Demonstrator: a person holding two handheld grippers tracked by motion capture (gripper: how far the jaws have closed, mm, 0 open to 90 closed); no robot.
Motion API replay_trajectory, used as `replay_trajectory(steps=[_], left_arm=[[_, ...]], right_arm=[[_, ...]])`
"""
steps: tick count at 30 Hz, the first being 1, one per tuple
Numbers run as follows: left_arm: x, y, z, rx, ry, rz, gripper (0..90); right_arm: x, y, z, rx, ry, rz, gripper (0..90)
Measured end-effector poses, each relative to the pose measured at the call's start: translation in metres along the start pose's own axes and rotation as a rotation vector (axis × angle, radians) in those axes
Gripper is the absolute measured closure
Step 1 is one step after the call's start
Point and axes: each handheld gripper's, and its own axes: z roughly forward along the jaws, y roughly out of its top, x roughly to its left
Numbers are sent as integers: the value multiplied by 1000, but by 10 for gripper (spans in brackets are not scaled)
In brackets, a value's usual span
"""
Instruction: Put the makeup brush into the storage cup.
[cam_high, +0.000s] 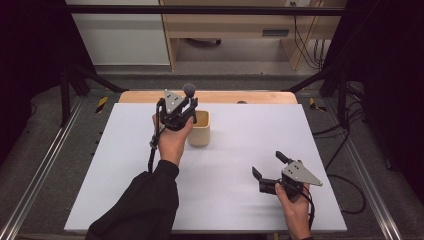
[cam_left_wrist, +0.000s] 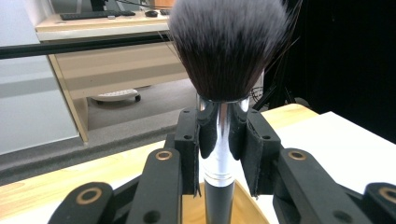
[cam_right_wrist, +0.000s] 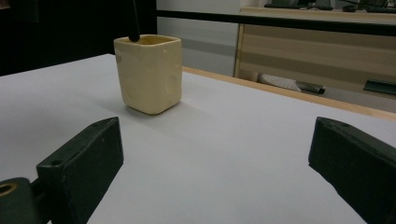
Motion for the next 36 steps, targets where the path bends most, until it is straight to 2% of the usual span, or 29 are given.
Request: replay_trajectory(steps=[4,12,36], left_arm=[[-2,-2,2,3,-6,-9,702],[-2,-5,4,16,-6,4,702],[-2,-19,6,38,-9,1,702]], right_arm=[[0,0,0,0,0,0,35],[-1,0,0,0,-1,1,35],[0,0,0,3,0,0,35]])
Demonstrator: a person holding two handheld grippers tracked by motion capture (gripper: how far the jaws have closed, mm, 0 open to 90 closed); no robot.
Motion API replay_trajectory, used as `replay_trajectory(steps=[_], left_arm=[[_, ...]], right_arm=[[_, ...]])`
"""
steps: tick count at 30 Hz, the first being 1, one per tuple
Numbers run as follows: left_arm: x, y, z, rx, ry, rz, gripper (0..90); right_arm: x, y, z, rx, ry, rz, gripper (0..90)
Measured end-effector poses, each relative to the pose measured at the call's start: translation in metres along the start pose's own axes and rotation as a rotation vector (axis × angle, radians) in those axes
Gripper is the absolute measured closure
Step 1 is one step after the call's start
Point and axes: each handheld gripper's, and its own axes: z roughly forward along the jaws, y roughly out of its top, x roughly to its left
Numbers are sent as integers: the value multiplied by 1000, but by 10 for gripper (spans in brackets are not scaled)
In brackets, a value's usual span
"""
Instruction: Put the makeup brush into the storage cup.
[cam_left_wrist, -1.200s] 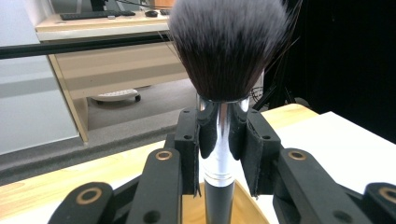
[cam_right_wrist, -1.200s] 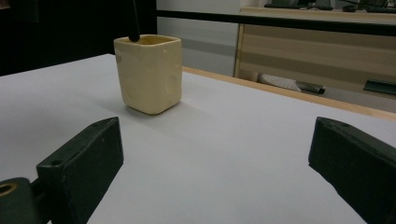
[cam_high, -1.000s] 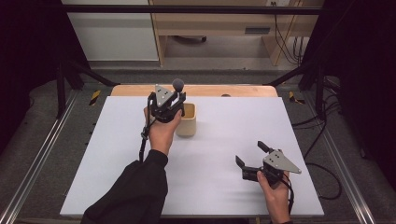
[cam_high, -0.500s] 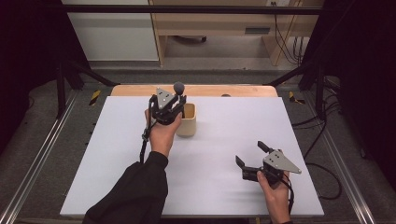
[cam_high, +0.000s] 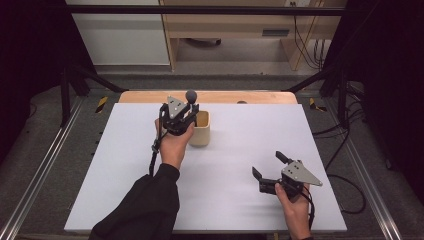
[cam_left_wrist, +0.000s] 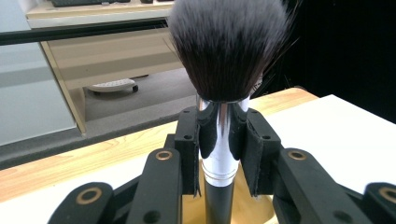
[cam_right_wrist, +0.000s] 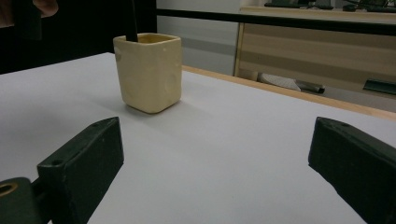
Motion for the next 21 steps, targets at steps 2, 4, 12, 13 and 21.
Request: replay_trajectory(steps=[2,4,12,13,21], left_arm=[[0,-1,0,4,0,5,702],[0,-2,0,5,0,5,702],[1,-5,0,9,-1,1,702],[1,-5,0,10,-1,2,701],[0,-8,2,18,-5,6,701]], right_arm=[[0,0,0,0,0,-1,35],[0,0,0,1,0,1,35],[0,0,0,2,0,2,35],[0,0,0,2,0,2,35],[0,0,0,3,1,-2,35]])
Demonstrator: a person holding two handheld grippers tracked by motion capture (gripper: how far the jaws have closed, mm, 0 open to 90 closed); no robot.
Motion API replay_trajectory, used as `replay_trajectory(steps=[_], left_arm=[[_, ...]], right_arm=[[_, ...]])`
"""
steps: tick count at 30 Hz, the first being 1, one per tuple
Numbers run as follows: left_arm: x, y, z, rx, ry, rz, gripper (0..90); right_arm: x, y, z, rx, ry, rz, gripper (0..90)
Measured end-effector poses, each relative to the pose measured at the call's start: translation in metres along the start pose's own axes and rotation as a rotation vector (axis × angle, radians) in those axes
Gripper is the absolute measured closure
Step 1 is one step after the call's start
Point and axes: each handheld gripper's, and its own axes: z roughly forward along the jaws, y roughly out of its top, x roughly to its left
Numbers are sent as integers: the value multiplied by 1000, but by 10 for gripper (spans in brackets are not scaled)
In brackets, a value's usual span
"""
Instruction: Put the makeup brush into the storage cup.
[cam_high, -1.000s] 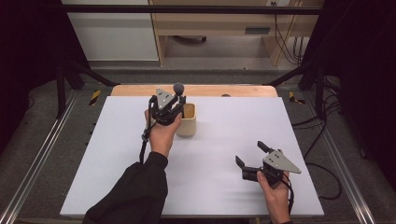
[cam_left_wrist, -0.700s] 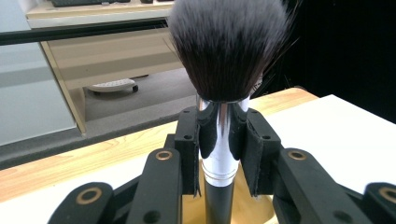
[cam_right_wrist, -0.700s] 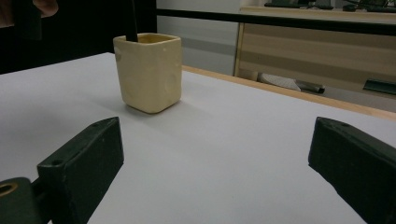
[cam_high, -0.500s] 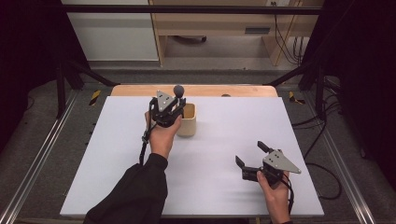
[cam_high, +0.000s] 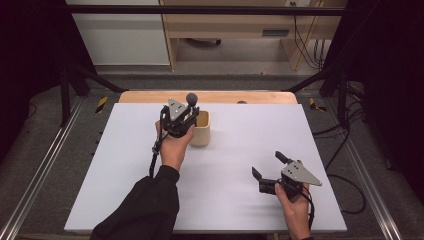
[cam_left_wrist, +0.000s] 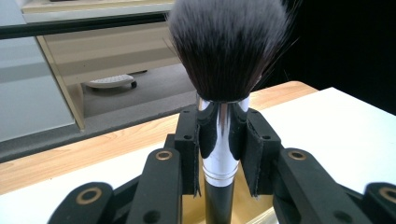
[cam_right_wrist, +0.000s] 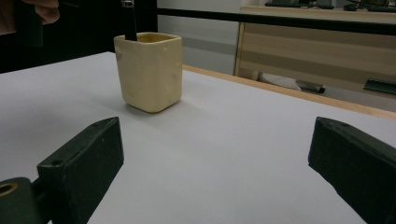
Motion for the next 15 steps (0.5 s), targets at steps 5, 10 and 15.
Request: replay_trajectory(steps=[5,10,15], left_arm=[[-1,-2,0,5,-1,2,701],[0,-3,0,5,0,2,701],[0,-4,0,10,-1,4,701]], right_arm=[[0,0,0,1,-1,2,36],[0,0,0,3,1,-2,36],[0,0,0,3,0,0,36]])
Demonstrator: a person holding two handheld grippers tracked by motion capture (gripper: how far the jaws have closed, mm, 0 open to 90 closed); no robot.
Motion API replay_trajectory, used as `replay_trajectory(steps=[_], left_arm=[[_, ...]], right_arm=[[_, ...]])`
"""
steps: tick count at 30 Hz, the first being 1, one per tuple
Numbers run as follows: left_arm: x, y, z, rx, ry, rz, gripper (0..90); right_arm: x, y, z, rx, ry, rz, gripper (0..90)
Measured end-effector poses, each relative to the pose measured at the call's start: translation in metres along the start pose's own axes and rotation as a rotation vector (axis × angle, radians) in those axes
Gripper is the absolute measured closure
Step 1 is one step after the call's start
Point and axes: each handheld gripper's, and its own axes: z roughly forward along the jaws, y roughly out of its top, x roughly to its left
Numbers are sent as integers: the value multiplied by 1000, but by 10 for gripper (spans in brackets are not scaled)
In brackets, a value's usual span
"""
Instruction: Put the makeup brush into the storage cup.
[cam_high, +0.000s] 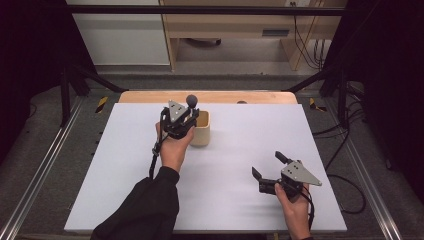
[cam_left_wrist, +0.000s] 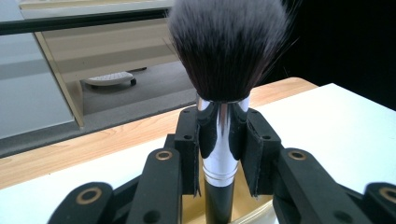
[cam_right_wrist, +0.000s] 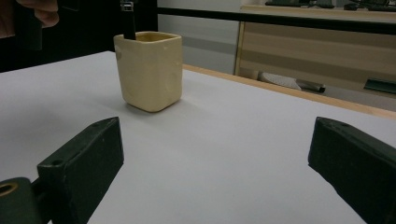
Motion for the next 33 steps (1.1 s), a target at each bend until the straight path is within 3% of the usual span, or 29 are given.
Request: replay_trajectory(steps=[10,15,23,28,33], left_arm=[[-1,0,0,-14,-10,-3,692],[-3,2,-5,-58,15,24,493],[-3,10,-18,-113,0,58,343],[-5,12,-29,-120,-43,78,251],[-8,13,-38,-121,-92,69,124]], right_arm=[[0,0,0,0,0,0,36],[0,0,0,1,0,1,36],[1,0,0,3,-2,-1,35],[1,0,1,2,-2,-7,34],[1,0,1,2,-8,-10,33]])
